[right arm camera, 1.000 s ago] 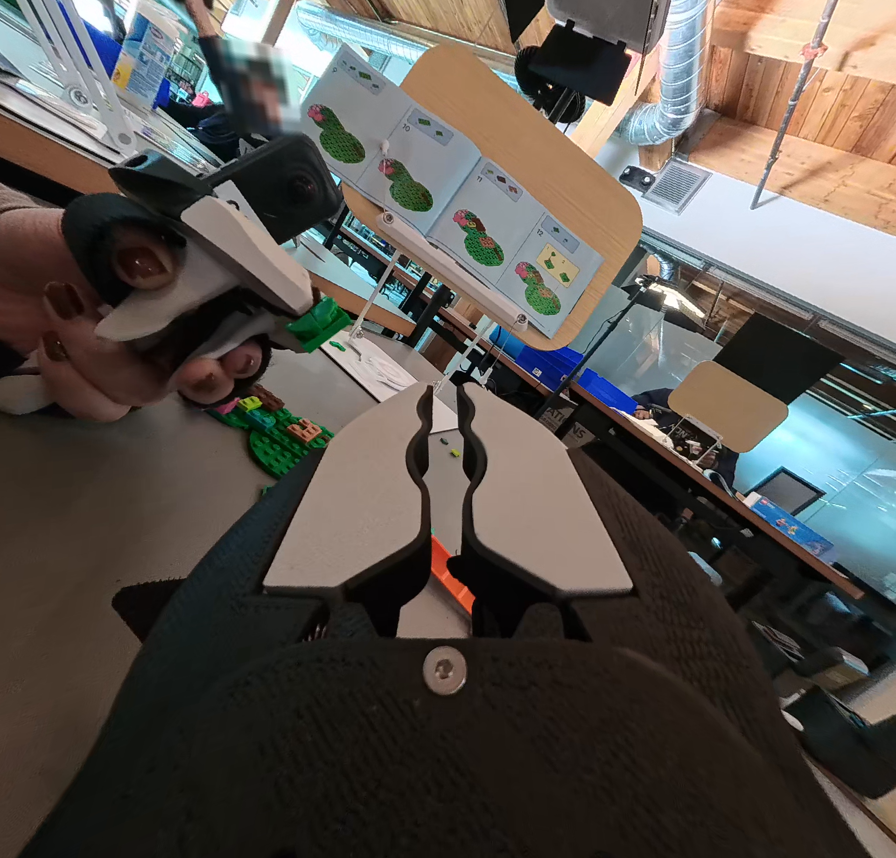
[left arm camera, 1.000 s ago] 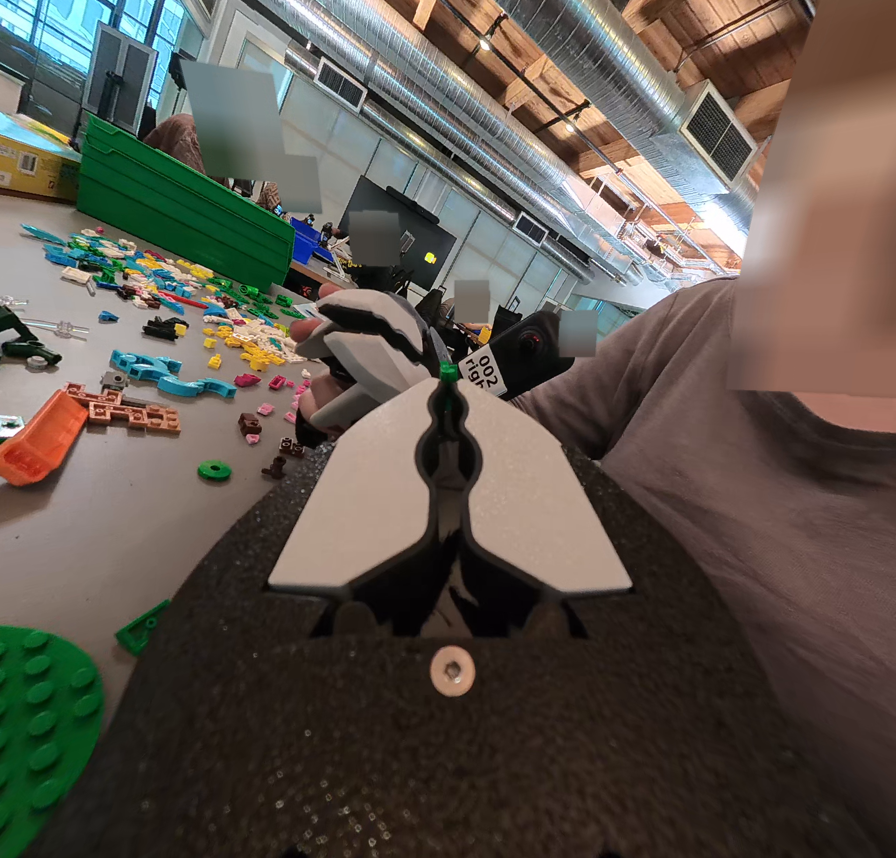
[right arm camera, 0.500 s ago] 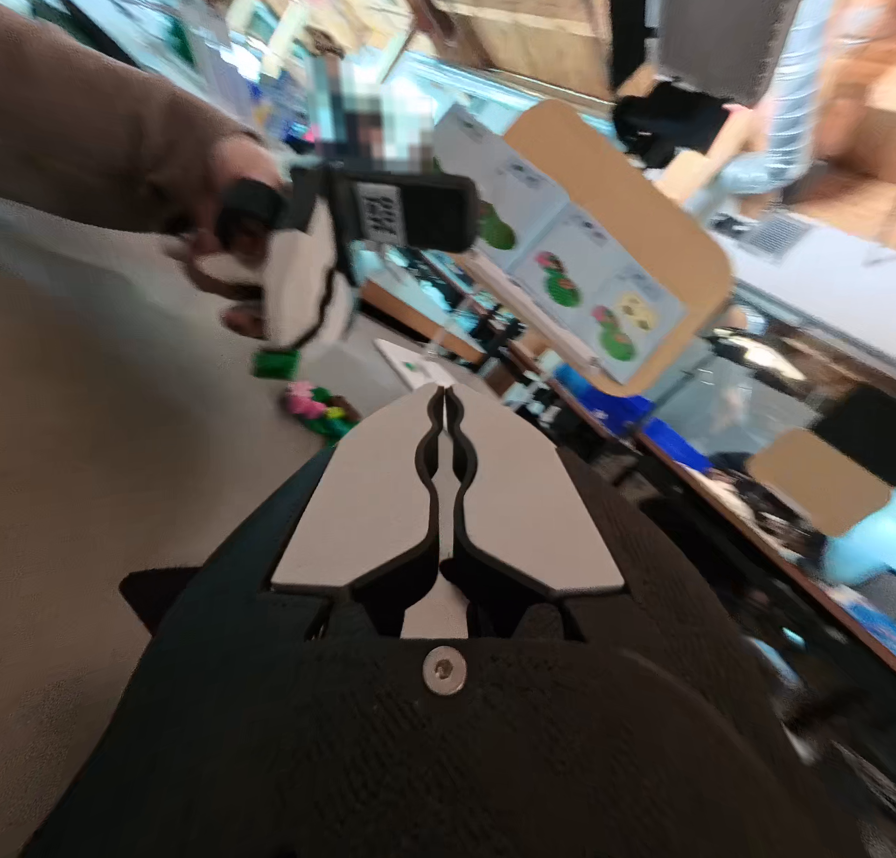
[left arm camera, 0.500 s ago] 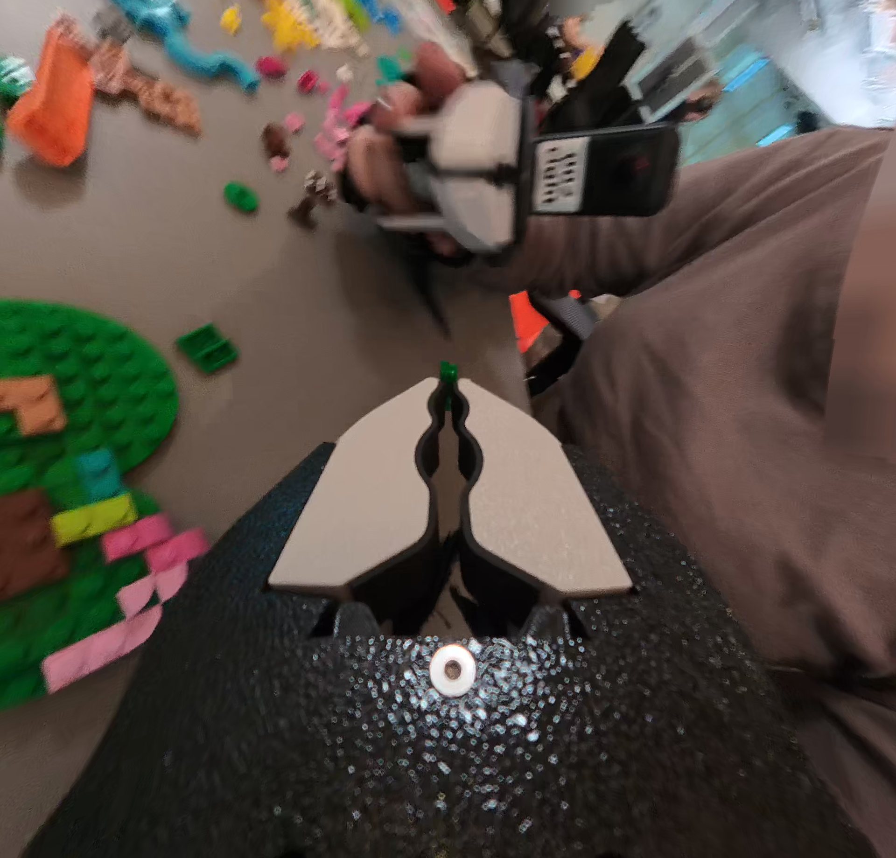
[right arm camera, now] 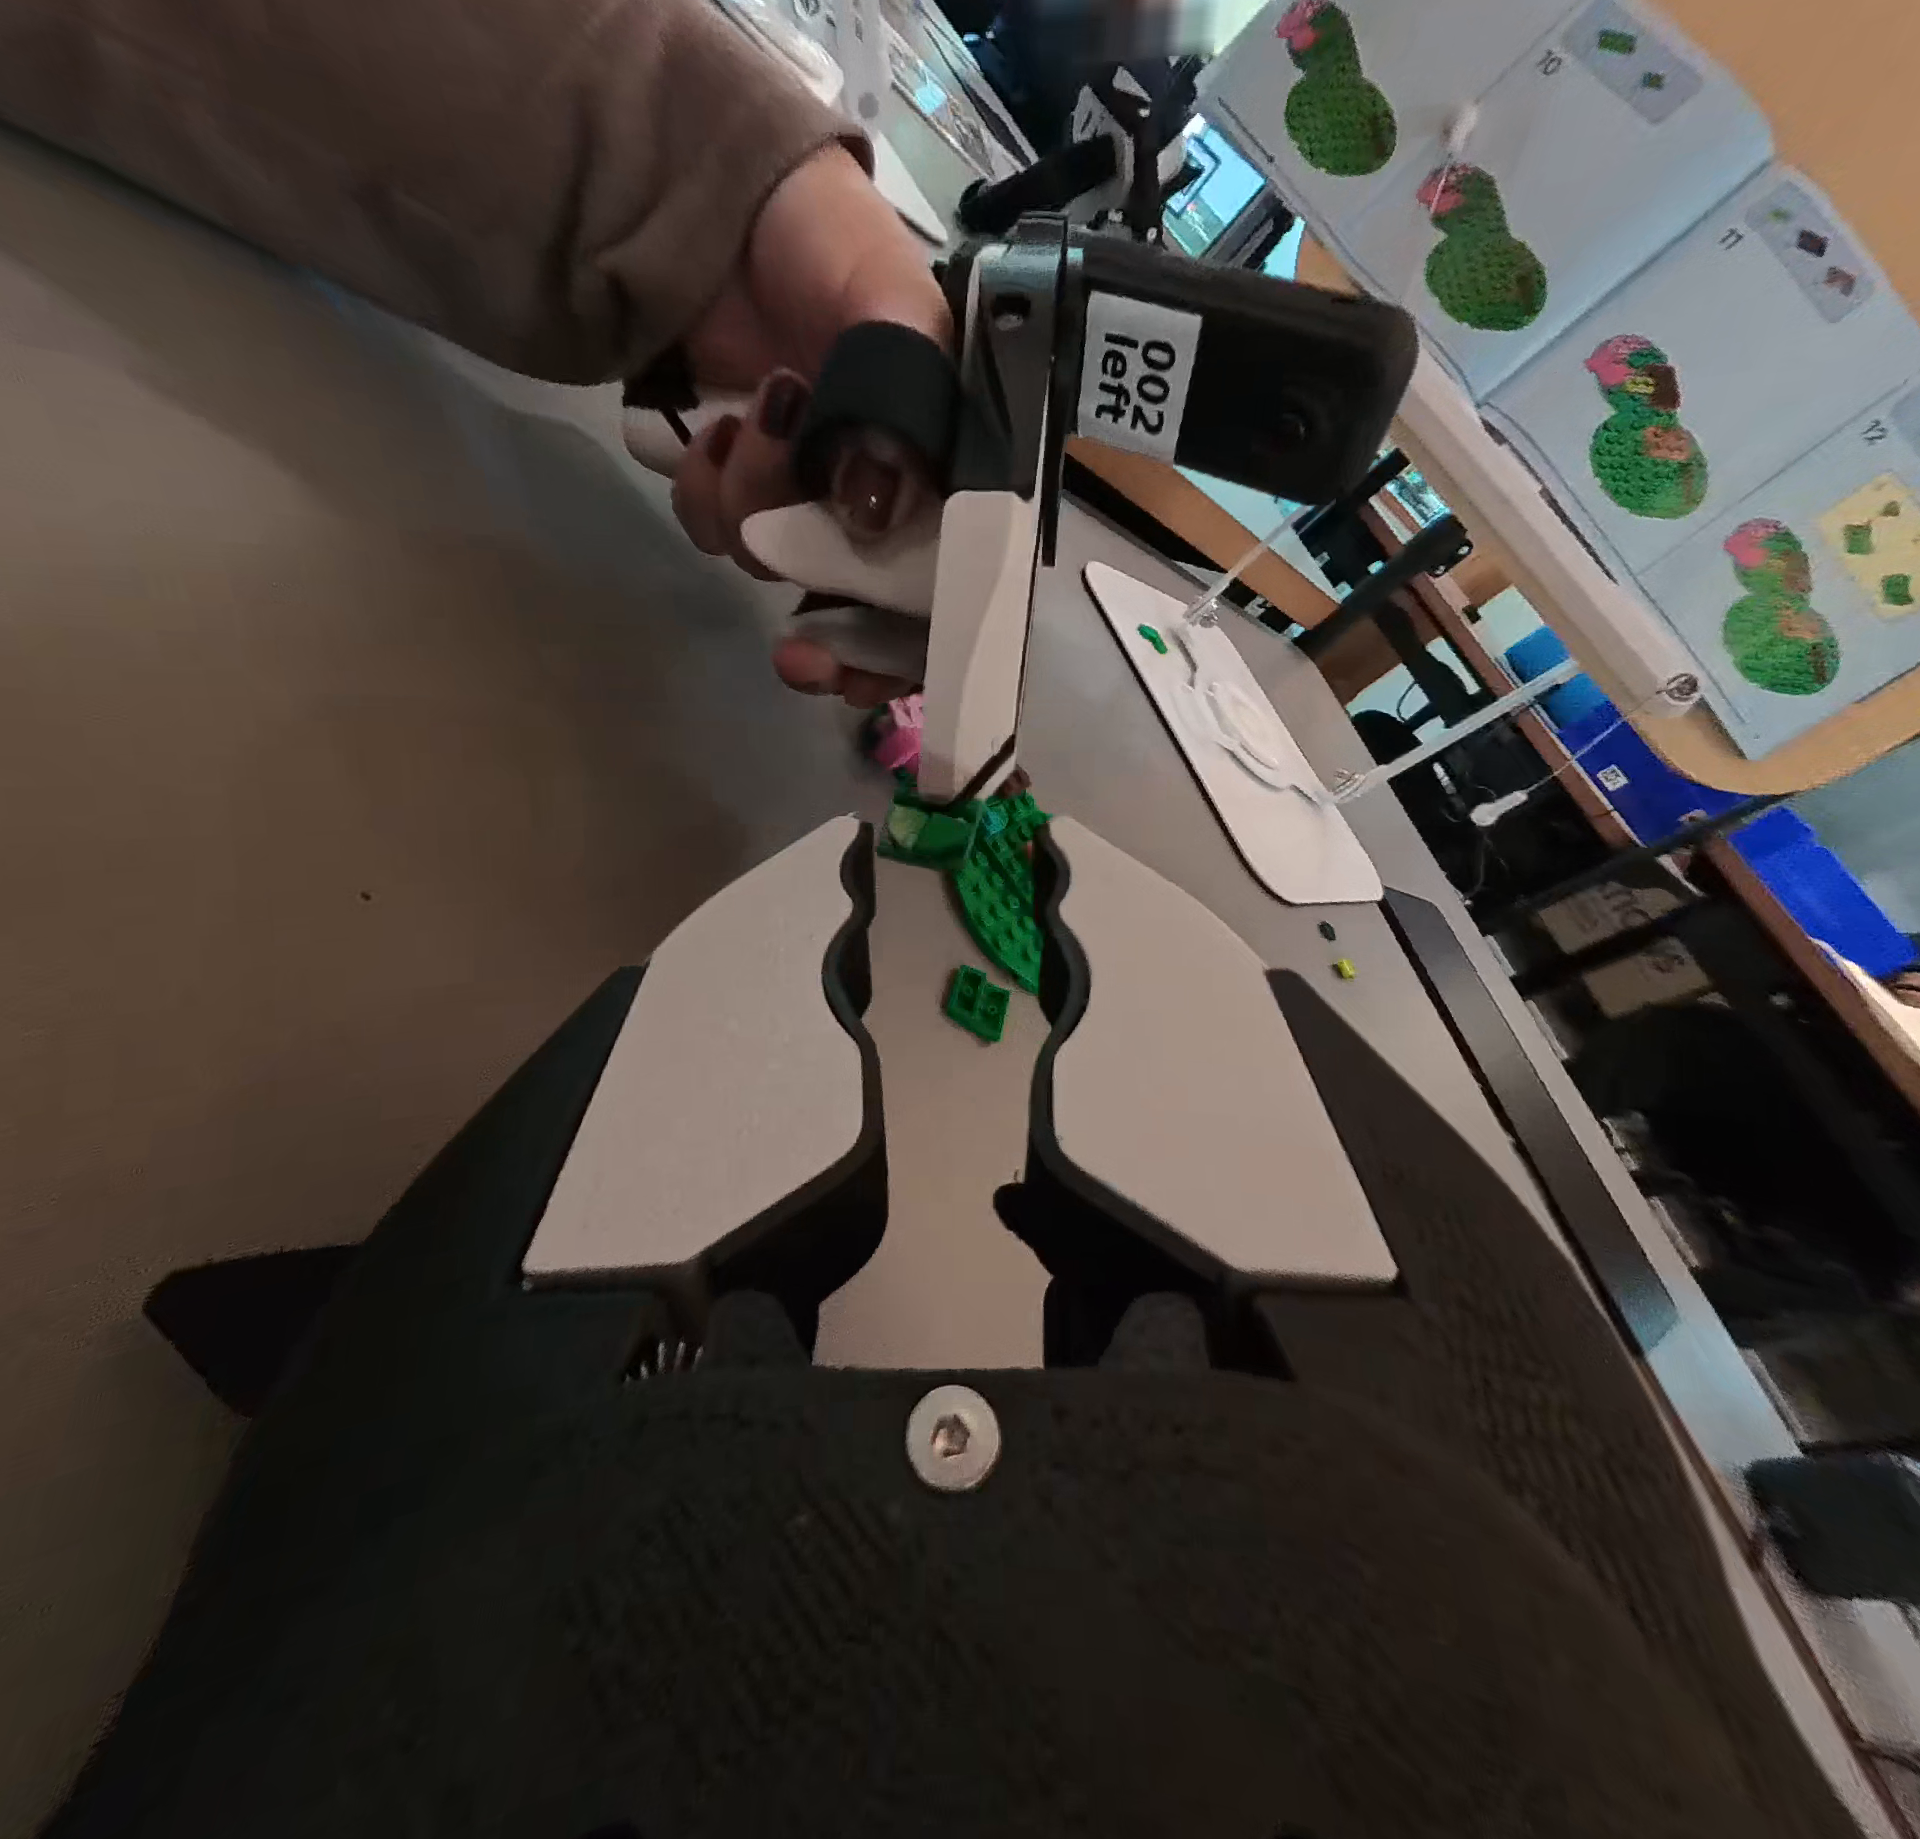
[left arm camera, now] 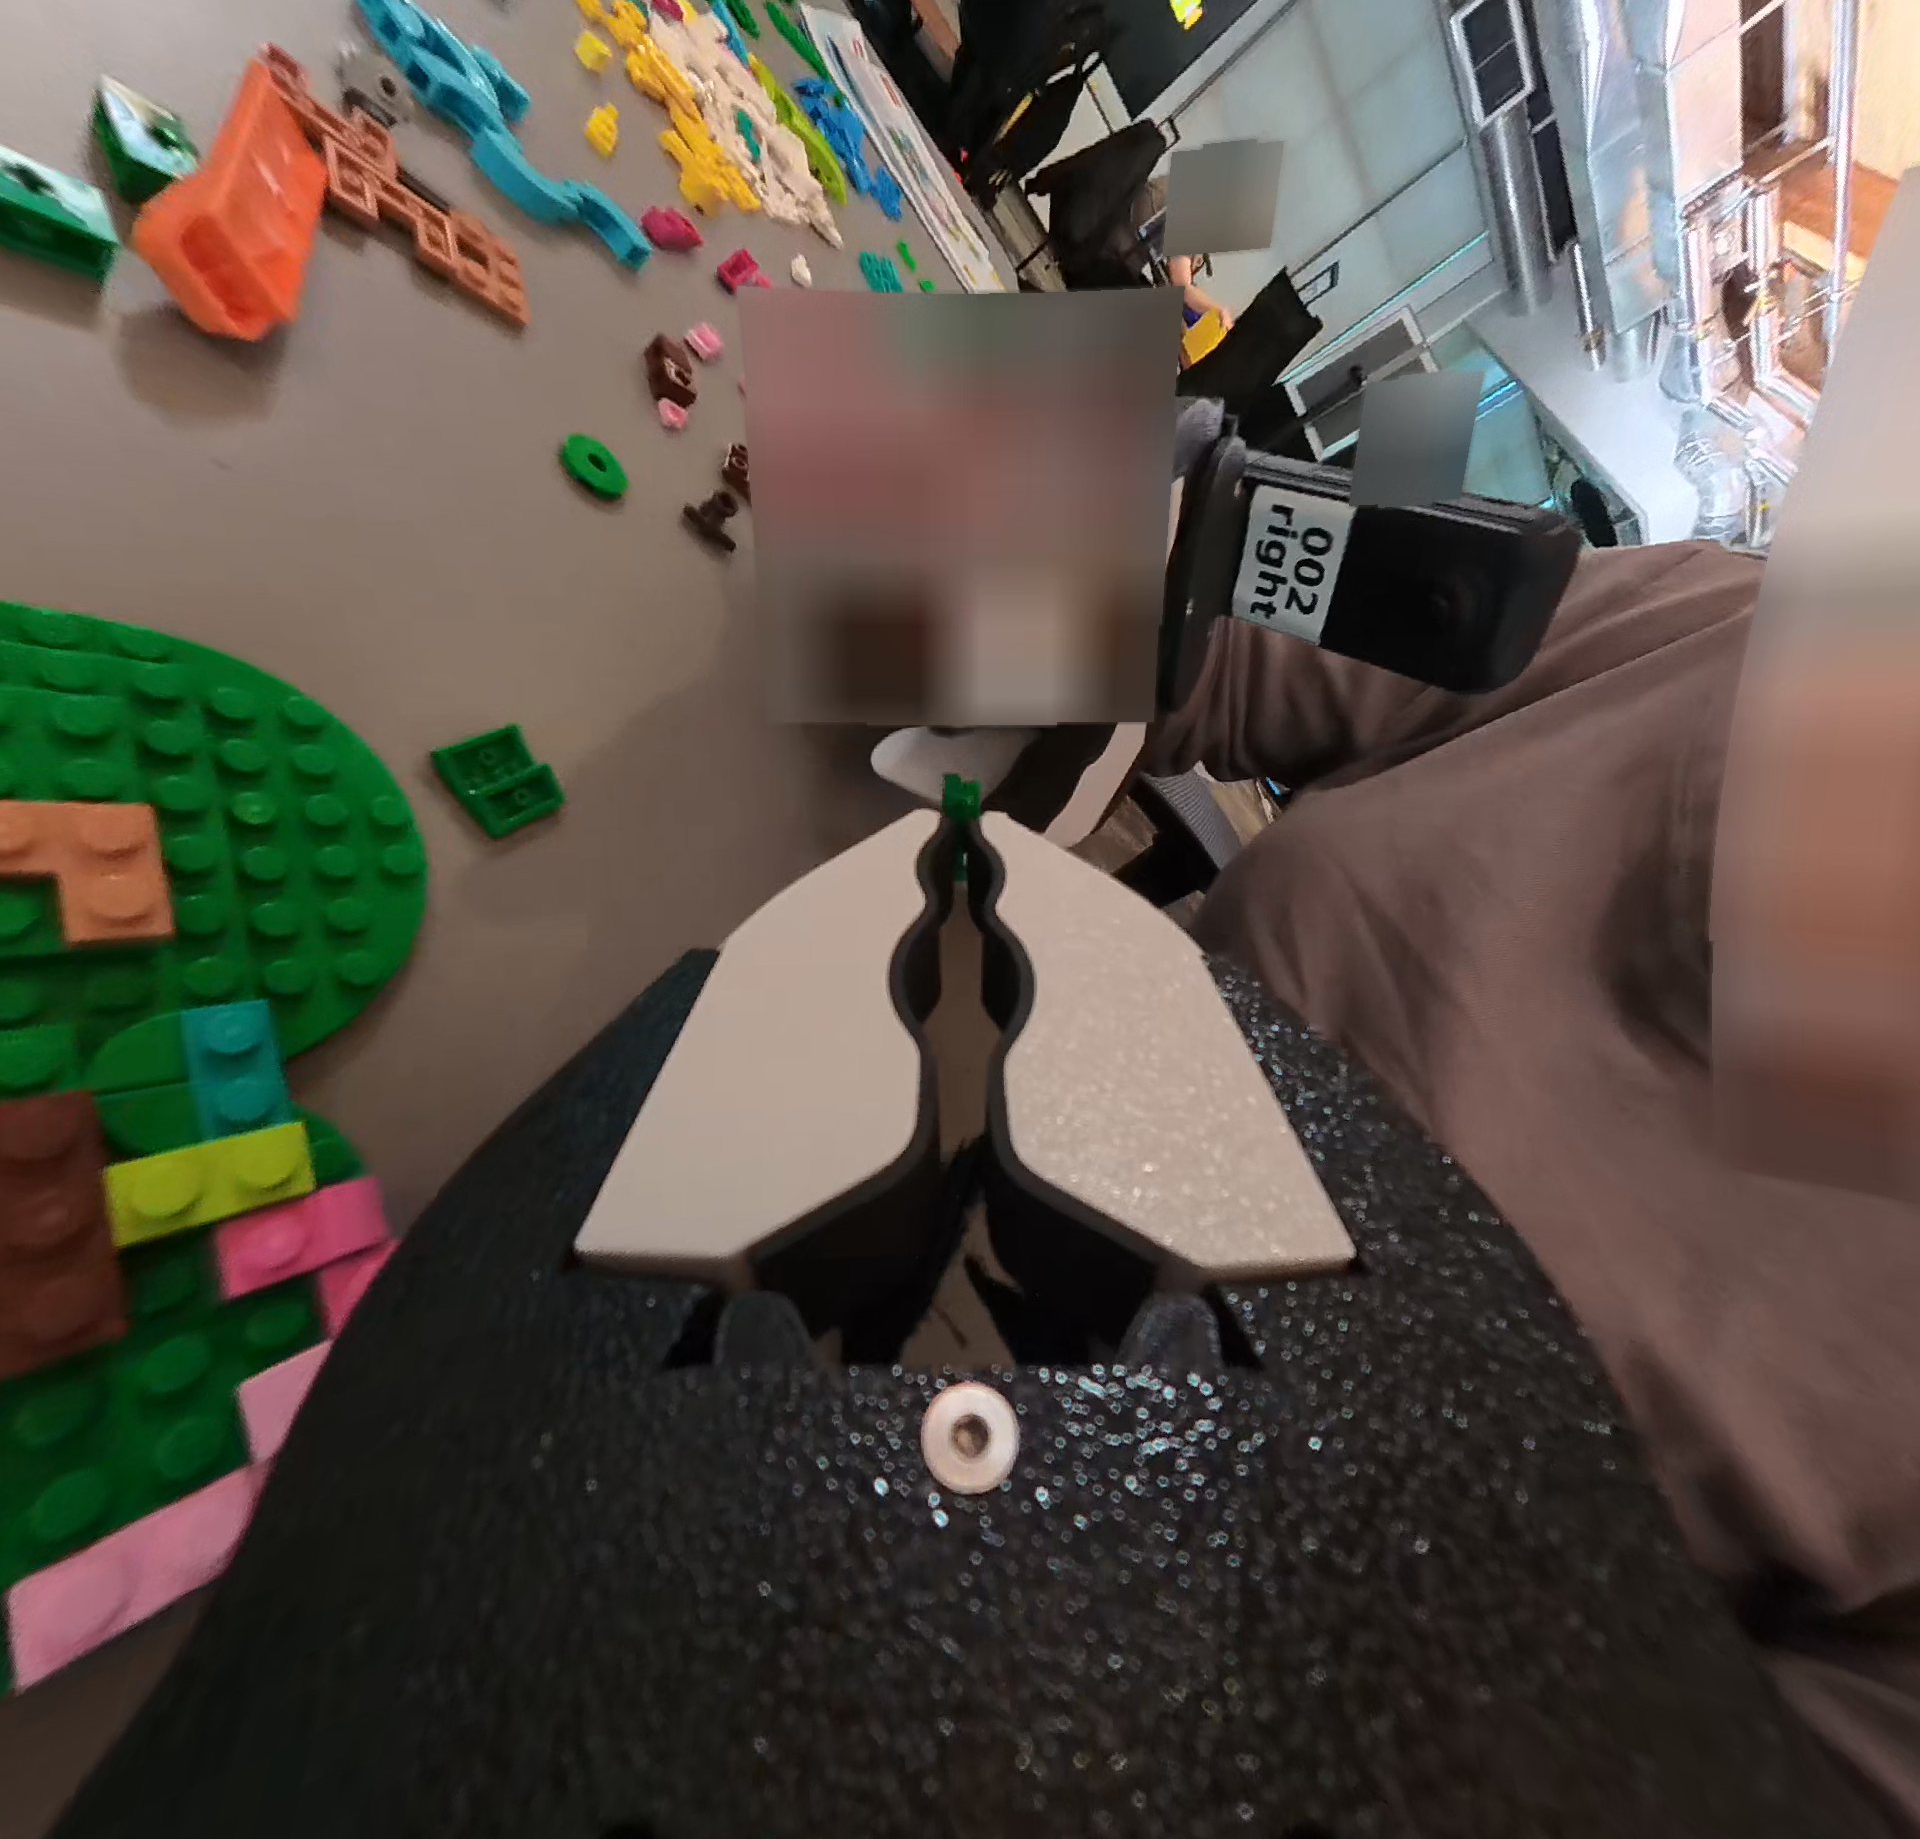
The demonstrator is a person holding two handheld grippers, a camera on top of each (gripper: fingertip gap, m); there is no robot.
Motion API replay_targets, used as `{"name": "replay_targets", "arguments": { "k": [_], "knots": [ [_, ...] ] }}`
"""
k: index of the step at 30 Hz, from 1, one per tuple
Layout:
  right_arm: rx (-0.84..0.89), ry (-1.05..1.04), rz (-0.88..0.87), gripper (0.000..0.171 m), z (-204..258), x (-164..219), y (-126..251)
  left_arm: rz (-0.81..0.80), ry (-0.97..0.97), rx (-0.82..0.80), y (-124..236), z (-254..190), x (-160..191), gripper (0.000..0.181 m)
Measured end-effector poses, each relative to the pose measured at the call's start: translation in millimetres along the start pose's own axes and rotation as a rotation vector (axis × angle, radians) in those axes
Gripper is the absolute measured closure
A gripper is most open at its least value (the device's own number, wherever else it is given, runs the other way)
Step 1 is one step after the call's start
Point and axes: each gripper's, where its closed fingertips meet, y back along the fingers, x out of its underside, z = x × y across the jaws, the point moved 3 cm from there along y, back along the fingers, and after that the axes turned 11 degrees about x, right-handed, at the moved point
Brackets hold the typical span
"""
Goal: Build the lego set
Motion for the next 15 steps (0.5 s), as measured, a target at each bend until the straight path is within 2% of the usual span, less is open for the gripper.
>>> {"name": "replay_targets", "arguments": {
  "k": [3,12,13,15],
  "knots": [
    [0.012,-0.007,-0.005,0.156,-0.9,-1.8,0.9,-0.045,0.001,0.05,-0.1,-4.3,-4.9,0.18],
    [0.033,-0.017,-0.007,0.158,-5.4,-0.8,2.2,-0.088,0.014,0.112,-0.6,-8.7,-8.2,0.18],
    [0.058,-0.029,-0.011,0.171,-9.7,-1.0,3.1,-0.099,-0.001,0.126,0.0,-10.9,-9.6,0.18],
    [0.088,-0.052,-0.019,0.171,-16.8,-0.8,5.1,-0.116,-0.03,0.109,4.2,-13.2,-14.0,0.169]
  ]
}}
